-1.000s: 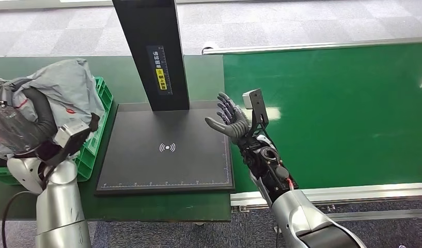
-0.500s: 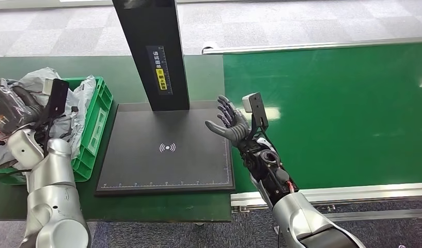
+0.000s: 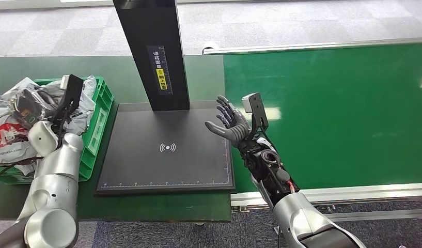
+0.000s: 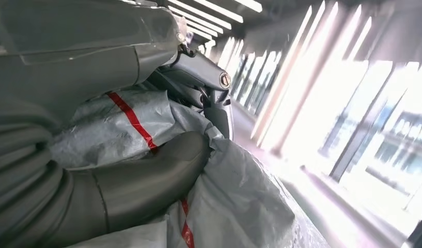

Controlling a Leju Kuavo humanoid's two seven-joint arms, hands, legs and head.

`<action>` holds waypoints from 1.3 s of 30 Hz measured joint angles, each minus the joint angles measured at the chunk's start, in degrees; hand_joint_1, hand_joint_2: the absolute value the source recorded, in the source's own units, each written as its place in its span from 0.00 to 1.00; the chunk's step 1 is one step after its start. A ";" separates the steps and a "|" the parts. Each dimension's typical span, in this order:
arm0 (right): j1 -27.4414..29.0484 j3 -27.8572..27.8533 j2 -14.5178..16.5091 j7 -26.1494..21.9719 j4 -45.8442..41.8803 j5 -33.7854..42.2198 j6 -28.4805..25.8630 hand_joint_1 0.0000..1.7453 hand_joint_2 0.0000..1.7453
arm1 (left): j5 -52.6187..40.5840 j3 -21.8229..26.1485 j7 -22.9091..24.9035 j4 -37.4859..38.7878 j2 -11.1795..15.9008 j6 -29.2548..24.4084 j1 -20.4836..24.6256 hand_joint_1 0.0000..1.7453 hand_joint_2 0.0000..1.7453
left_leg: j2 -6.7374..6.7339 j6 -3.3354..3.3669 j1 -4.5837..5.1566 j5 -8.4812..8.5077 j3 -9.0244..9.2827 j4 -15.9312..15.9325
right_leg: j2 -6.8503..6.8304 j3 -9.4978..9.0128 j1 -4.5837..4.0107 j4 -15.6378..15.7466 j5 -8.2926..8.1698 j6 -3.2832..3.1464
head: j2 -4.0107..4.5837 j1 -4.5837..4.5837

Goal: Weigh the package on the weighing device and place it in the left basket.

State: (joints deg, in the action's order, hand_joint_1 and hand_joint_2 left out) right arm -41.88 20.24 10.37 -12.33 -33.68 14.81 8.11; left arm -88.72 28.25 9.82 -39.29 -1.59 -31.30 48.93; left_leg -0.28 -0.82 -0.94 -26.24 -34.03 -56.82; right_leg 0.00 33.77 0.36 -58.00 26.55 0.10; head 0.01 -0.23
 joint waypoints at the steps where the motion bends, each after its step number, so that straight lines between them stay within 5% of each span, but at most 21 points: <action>1: -0.03 0.00 0.00 0.15 0.01 -0.14 0.33 0.00 1.00 | 0.01 -1.64 1.48 2.24 0.44 2.56 0.54 0.66 1.00 | 0.00 0.00 0.00 0.00 0.00 0.00 | 0.00 -0.01 0.00 0.00 0.00 0.00 | 0.00 0.00; 4: -0.28 0.00 0.02 0.55 0.02 -0.69 1.10 0.00 1.00 | 0.08 -5.17 2.06 7.74 1.12 8.23 1.53 0.02 1.00 | 0.00 0.01 0.02 0.00 0.00 0.00 | 0.00 -0.03 0.01 0.00 0.00 0.00 | 0.00 0.00; 5: -0.40 0.00 0.03 0.60 0.02 -0.83 1.22 0.00 1.00 | 0.16 -6.02 1.65 9.08 1.19 8.86 1.68 0.00 1.00 | 0.01 0.01 0.02 0.00 0.00 0.00 | 0.00 -0.03 0.02 0.00 0.00 0.00 | 0.00 0.00; 15: -0.41 0.16 -0.22 1.44 -0.80 -1.57 2.22 0.00 1.00 | 5.65 -9.71 -5.49 14.07 1.61 -4.14 1.46 0.00 1.00 | -0.02 0.00 0.00 -0.01 0.00 0.00 | 0.01 -0.02 0.00 -0.01 0.00 0.00 | -0.01 0.02; 21: -0.14 0.32 -0.39 1.54 -1.31 -1.54 2.23 0.00 1.00 | 7.44 -9.72 -7.52 13.59 1.72 -5.68 0.89 0.00 1.00 | -0.02 0.00 0.00 0.00 0.00 0.01 | 0.01 -0.02 0.00 -0.01 0.00 0.00 | -0.01 0.02; 22: 0.21 0.59 -0.60 1.56 -1.88 -1.40 2.23 0.00 1.00 | 9.13 -9.19 -11.31 11.16 1.53 -6.05 -0.42 0.00 1.00 | -0.03 0.00 0.00 -0.01 -0.01 0.01 | 0.01 -0.01 0.00 -0.01 0.00 0.00 | -0.01 0.02; 26: 1.38 2.09 -1.38 1.49 -3.59 -0.69 2.20 0.00 1.00 | 17.68 1.40 -41.54 -6.38 -2.78 -6.71 -5.63 0.00 1.00 | -0.06 0.00 0.01 -0.01 -0.08 0.00 | 0.03 0.06 0.01 0.00 0.00 0.00 | 0.00 -0.01; 28: 1.49 2.48 -1.40 1.27 -3.63 -0.56 2.20 0.00 1.00 | 22.21 5.67 -47.45 -11.83 -4.77 -6.71 -6.33 0.00 1.00 | -0.13 0.00 0.01 -0.02 -0.07 0.00 | 0.09 0.07 0.01 0.00 0.00 0.00 | -0.01 0.00; 33: 1.57 3.34 -1.46 0.43 -3.63 -0.28 2.21 0.00 1.00 | 32.88 8.37 -49.68 -25.34 -7.76 -6.70 -9.36 0.00 1.00 | -0.07 -0.01 -0.01 -0.03 -0.08 0.01 | 0.10 0.09 -0.01 0.00 0.01 0.00 | -0.01 0.02; 39: 1.57 4.00 -1.46 0.36 -3.63 -0.08 2.21 0.00 1.00 | 34.17 9.18 -49.75 -33.39 -9.47 -6.67 -10.87 0.00 1.00 | -0.07 -0.01 0.00 -0.02 -0.07 0.01 | 0.09 0.06 0.00 0.00 0.01 0.00 | 0.01 0.01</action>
State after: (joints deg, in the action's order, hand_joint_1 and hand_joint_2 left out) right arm -40.31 24.24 8.91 -11.98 -37.31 14.74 10.32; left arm -54.55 37.43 -39.93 -72.68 -11.07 -37.97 38.06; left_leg -0.34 -0.83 -0.94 -26.26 -34.11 -56.81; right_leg 0.10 33.83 0.36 -58.00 26.55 0.11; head 0.02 -0.22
